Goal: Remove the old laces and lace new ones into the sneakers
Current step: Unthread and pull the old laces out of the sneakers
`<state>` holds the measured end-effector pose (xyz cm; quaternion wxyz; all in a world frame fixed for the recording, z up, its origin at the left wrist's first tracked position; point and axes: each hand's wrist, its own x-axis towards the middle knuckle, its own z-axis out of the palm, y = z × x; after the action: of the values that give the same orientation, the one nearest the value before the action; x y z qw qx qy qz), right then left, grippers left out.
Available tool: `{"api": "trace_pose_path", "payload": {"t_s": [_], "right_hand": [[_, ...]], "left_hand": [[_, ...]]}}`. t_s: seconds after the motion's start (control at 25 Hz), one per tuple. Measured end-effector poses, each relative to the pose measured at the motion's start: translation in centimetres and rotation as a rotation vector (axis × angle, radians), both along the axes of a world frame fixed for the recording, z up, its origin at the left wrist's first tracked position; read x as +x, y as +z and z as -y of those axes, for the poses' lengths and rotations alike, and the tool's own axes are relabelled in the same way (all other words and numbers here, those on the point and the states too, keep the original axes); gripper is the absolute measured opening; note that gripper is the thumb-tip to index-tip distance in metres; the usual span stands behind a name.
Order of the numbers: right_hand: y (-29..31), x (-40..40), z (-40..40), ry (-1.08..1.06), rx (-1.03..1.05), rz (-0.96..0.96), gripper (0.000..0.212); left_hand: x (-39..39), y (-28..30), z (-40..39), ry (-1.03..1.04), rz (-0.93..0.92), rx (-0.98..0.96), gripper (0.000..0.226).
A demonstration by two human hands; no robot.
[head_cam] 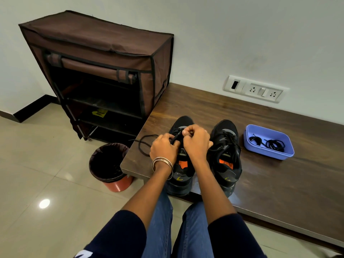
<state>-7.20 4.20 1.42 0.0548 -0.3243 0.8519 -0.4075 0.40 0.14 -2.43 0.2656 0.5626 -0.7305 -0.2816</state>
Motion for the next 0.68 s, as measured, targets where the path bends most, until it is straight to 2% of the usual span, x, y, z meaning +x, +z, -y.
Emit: {"api": "trace_pose_path", "payload": {"t_s": [0.12,0.2,0.28,0.44,0.56,0.68], "right_hand": [[2.7,0.6,-1.1,-0.063,-0.575,0.231,0.017],[4.7,0.0,-1.5,-0.114,-0.721,0.210,0.011],[5.5,-1.3,-1.3,-0.120,-0.587,0.082,0.006],[3.4,-1.9,-1.1,-0.181,0.100,-0.089,0.016],[1.2,-0.8,-0.4,-0.014,0.301,-0.118,0.021],[-0.4,-0.3,0.5,0.043,0.440,-0.168,0.018]], "left_hand": [[0.0,0.2,0.0,0.013,-0.006,0.007,0.021],[0.0,0.1,-0.1,0.008,0.000,0.006,0.021],[0.1,0.0,-0.1,0.005,0.006,0.005,0.021],[0.0,0.1,-0.1,0.010,-0.028,0.017,0.020],[0.0,0.1,-0.1,0.012,-0.016,0.003,0.020],[0.0,0.1,-0.1,0.008,-0.008,-0.004,0.021]]}}
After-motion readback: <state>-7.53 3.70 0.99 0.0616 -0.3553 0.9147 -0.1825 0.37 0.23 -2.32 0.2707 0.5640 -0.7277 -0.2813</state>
